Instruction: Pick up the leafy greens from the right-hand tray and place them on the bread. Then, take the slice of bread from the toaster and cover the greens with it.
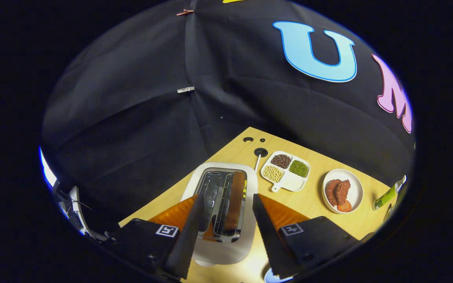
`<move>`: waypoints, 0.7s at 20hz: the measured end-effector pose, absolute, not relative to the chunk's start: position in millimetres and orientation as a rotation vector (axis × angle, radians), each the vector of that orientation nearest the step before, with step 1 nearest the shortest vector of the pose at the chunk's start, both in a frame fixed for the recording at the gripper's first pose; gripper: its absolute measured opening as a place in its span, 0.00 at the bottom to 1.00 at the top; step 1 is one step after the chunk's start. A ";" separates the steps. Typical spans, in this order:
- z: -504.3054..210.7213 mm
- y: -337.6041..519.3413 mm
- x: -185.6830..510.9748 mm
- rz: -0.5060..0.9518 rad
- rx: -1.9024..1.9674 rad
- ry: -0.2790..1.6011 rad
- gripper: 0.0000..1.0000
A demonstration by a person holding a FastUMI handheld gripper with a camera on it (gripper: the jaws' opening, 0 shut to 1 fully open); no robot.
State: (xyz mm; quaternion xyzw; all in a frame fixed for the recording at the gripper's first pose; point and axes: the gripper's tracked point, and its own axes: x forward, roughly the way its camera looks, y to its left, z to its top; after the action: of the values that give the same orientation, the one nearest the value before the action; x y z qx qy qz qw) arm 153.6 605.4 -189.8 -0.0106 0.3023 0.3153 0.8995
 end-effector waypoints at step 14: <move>-191.0 606.8 162.9 0.584 -0.014 0.670 0.14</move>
State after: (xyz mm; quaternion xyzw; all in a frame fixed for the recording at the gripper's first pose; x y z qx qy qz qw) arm 162.9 606.8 -191.0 -0.0068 0.3239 0.2827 0.9028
